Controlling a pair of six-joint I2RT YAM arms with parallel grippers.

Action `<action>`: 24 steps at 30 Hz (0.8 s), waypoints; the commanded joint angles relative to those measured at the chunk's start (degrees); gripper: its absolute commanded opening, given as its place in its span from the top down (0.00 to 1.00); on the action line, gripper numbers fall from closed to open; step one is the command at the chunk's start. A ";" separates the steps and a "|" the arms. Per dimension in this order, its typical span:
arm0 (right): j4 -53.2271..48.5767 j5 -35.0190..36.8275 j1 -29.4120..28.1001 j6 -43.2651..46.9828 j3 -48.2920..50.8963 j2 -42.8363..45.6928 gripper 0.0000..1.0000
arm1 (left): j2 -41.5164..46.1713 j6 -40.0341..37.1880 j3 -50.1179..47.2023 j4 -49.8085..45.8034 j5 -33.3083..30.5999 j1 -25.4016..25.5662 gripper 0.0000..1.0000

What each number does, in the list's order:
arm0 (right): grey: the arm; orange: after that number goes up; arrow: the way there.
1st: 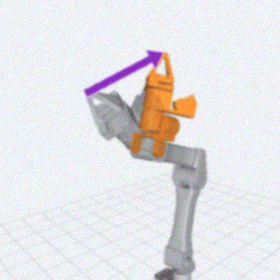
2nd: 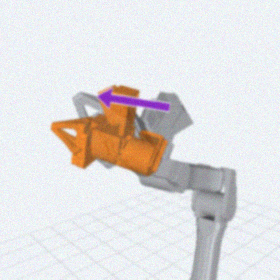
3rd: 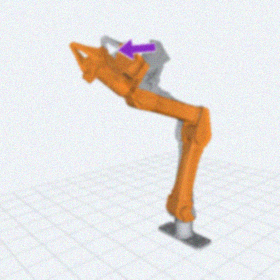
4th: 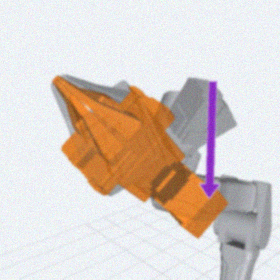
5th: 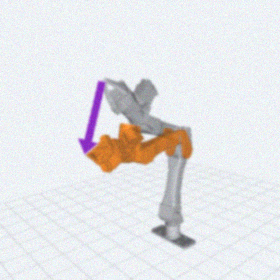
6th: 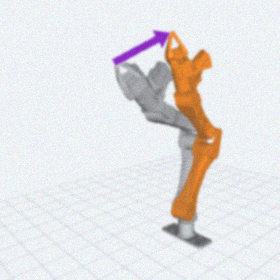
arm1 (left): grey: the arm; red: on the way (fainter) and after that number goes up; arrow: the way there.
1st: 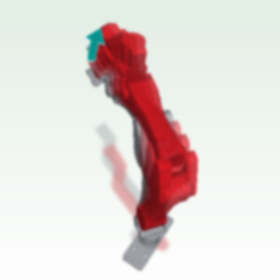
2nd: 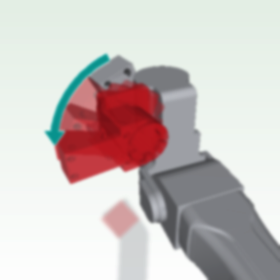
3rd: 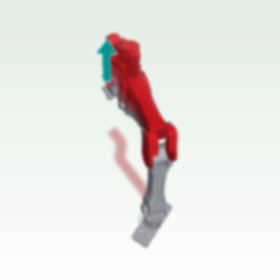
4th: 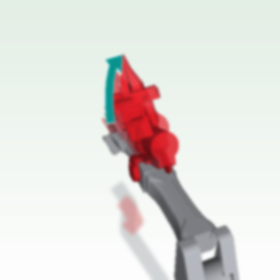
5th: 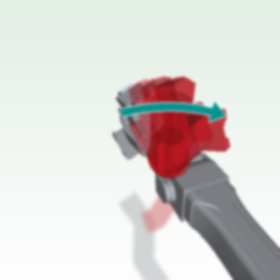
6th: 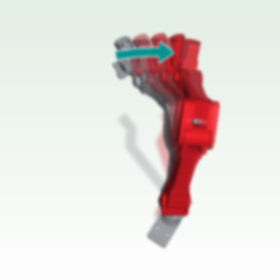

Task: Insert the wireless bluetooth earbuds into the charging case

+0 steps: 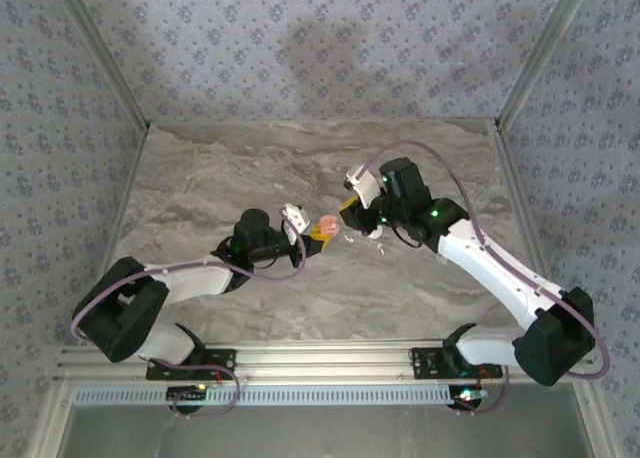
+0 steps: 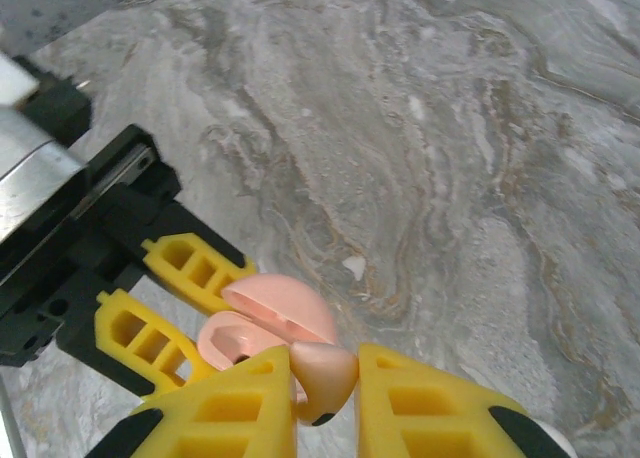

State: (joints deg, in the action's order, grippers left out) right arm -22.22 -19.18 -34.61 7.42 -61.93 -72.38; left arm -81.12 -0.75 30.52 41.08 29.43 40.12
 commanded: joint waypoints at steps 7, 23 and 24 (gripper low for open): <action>0.22 -2.18 -2.59 6.30 0.18 -0.75 0.81 | 1.04 0.32 2.53 -0.88 5.90 0.09 0.92; -3.25 -2.70 -4.11 9.44 -2.11 -4.35 0.81 | 3.35 -0.75 2.30 -1.95 5.82 0.14 0.92; -3.43 -2.71 -4.20 9.67 -2.14 -4.28 0.81 | 3.34 -0.76 2.26 -1.88 5.81 0.15 0.92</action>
State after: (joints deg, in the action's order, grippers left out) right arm -23.27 -20.84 -38.15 15.46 -62.35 -76.29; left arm -79.77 -0.80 31.27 37.63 33.82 40.12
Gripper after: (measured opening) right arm 0.194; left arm 0.160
